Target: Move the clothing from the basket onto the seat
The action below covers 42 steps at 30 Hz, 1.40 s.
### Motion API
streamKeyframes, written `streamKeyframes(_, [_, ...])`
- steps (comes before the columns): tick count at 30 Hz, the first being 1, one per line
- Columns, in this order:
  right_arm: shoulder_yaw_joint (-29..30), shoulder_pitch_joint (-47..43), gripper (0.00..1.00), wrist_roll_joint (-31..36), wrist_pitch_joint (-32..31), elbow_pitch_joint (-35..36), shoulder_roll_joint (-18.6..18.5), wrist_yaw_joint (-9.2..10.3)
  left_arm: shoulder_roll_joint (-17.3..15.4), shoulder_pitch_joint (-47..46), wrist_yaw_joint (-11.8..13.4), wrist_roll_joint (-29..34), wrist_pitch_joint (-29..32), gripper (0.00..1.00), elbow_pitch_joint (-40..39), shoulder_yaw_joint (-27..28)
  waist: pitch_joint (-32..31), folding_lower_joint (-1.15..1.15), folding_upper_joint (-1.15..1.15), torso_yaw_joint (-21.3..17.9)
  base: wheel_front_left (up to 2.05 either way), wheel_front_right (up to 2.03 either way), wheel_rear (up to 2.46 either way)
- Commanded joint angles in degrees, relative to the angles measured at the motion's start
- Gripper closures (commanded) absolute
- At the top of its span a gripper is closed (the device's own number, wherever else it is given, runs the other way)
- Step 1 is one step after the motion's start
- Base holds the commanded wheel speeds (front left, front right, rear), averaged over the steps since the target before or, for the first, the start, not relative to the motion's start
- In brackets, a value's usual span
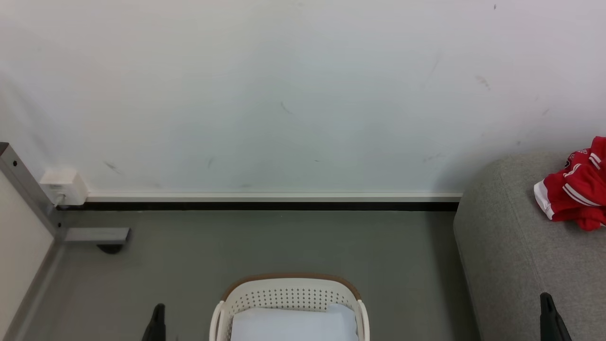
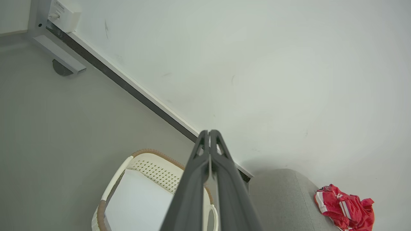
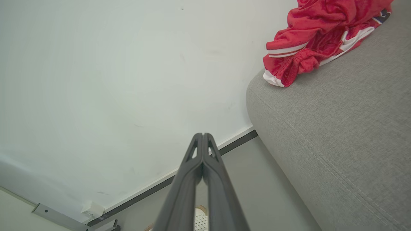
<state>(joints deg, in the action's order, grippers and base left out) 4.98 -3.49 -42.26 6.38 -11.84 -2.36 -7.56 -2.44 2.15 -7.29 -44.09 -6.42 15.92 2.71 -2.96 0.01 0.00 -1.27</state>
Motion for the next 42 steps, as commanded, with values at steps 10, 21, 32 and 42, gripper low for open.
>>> streamKeyframes(10, [0.5, 3.0, 1.0, -8.9, -2.2, 0.1, -0.5, 0.05, -0.4, -2.6, -0.1, -8.5, 2.4, 1.0, -1.1, 0.9, 0.4, 0.0, 0.0, 0.1, 0.0, 0.0, 0.0])
streamKeyframes(21, [0.7, 4.2, 1.0, -15.8, -4.0, -0.3, -0.6, 0.06, -0.4, -3.6, -0.2, -15.2, 4.1, 1.0, -1.2, 1.4, 0.7, 0.0, 0.0, 0.3, 0.0, 0.0, 0.0])
streamKeyframes(32, [0.9, 5.3, 1.0, -22.7, -5.9, -0.7, -0.6, 0.07, -0.5, -4.7, -0.2, -21.8, 5.9, 1.0, -1.4, 1.9, 1.1, 0.0, 0.0, 0.4, 0.0, 0.0, 0.0])
streamKeyframes(42, [1.0, 6.4, 1.0, -28.4, -7.3, -1.0, -0.7, 0.08, -0.5, -5.5, -0.2, -27.5, 7.5, 1.0, -1.5, 2.3, 1.4, -0.01, 0.0, 0.6, 0.0, 0.0, 0.0])
